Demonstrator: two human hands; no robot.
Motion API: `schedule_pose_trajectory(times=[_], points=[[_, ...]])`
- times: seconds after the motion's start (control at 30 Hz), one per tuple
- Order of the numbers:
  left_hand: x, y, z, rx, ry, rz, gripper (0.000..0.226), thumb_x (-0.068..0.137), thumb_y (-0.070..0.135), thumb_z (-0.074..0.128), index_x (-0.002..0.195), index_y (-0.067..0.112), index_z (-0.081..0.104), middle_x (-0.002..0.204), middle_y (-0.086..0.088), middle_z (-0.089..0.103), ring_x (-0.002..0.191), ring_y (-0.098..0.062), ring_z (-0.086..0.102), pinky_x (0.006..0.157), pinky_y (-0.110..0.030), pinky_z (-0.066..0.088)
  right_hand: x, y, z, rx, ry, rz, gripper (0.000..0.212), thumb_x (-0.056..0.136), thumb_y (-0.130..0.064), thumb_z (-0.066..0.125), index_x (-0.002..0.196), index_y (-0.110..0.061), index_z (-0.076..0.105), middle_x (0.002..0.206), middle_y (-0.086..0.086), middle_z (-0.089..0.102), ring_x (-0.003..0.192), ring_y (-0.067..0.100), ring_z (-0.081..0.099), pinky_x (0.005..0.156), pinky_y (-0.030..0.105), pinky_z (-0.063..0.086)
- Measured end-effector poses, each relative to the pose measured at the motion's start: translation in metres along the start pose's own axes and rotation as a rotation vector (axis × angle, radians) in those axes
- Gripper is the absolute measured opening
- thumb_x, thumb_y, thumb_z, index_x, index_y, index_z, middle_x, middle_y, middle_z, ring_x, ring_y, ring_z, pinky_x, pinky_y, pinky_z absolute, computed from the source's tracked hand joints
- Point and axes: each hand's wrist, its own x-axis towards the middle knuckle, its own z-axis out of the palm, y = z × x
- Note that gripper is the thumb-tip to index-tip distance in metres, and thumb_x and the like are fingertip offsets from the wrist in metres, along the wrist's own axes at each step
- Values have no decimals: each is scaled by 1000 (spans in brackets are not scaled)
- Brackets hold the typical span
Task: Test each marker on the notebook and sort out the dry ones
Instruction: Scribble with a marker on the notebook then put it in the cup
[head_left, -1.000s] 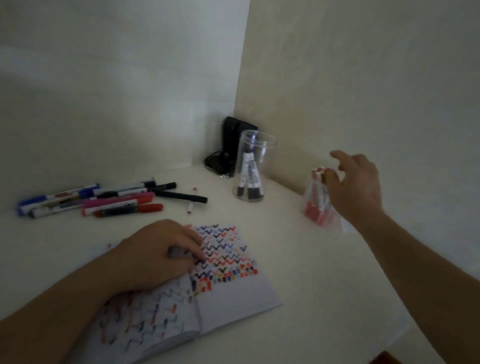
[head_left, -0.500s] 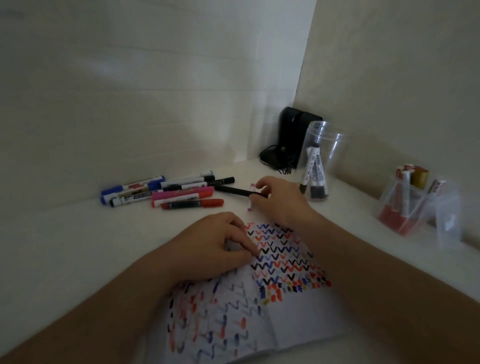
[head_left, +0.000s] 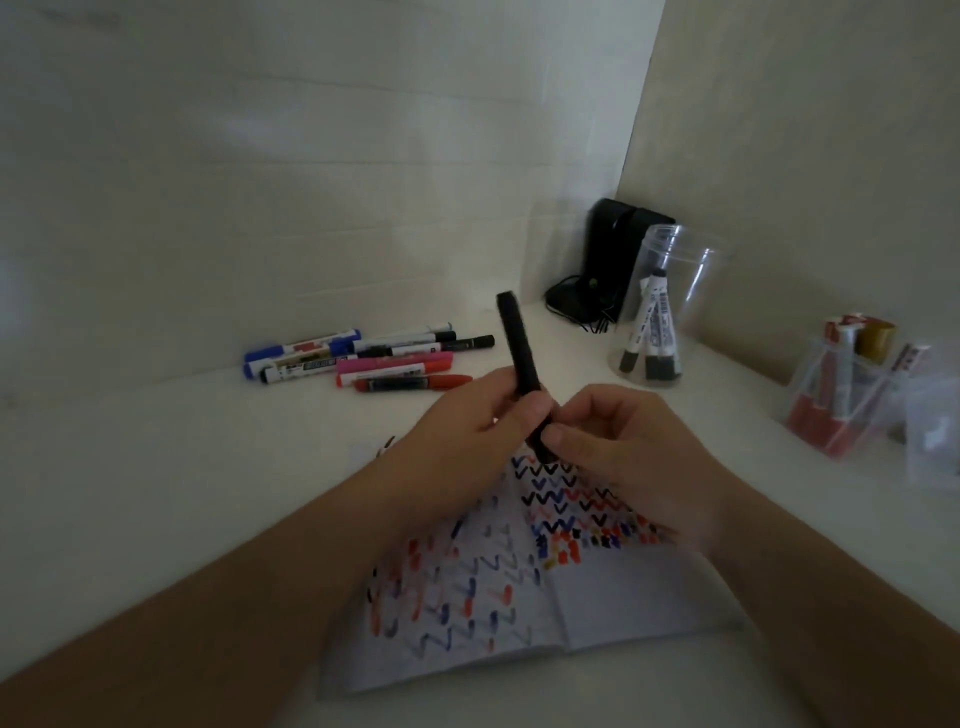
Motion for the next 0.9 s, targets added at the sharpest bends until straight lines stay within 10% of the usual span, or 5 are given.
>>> schedule_pose_trajectory(times=[0.2, 0.43, 0.57, 0.73, 0.9], points=[[-5, 3, 7, 181, -7, 179, 14, 110, 31, 40, 113, 29, 53, 82, 6, 63, 74, -10, 61, 64, -31, 52, -5, 8, 4, -12, 145, -159, 38, 81, -60, 78, 93, -26, 65, 73, 21, 58, 64, 21, 51, 63, 38, 45], [-9, 4, 10, 394, -241, 198, 24, 108, 37, 41, 125, 36, 59, 74, 24, 59, 69, 5, 57, 61, -11, 37, -10, 15, 5, 21, 75, -210, 31, 97, -38, 66, 116, -16, 72, 91, -10, 77, 89, 5, 73, 79, 19, 54], [-6, 0, 5, 362, -251, 186, 32, 106, 44, 45, 136, 43, 56, 111, 16, 72, 96, 3, 65, 85, -18, 51, -13, 15, 6, 73, 43, -204, 23, 101, -15, 60, 119, -7, 71, 69, -20, 70, 65, -5, 65, 63, 9, 48], [-10, 7, 2, 315, -299, 69, 52, 90, 70, 40, 136, 47, 28, 88, 7, 69, 74, -5, 64, 66, -26, 51, -11, 10, -4, 334, 54, -90, 24, 102, -14, 55, 119, -20, 71, 63, 9, 53, 49, 14, 46, 44, 22, 37], [-9, -2, -8, 474, -370, 68, 16, 96, 39, 63, 110, 47, 62, 93, 12, 63, 85, -6, 60, 82, -36, 54, -16, -5, -53, 547, -7, -42, 7, 85, -16, 60, 87, -12, 66, 65, 10, 55, 56, 22, 47, 48, 26, 40]])
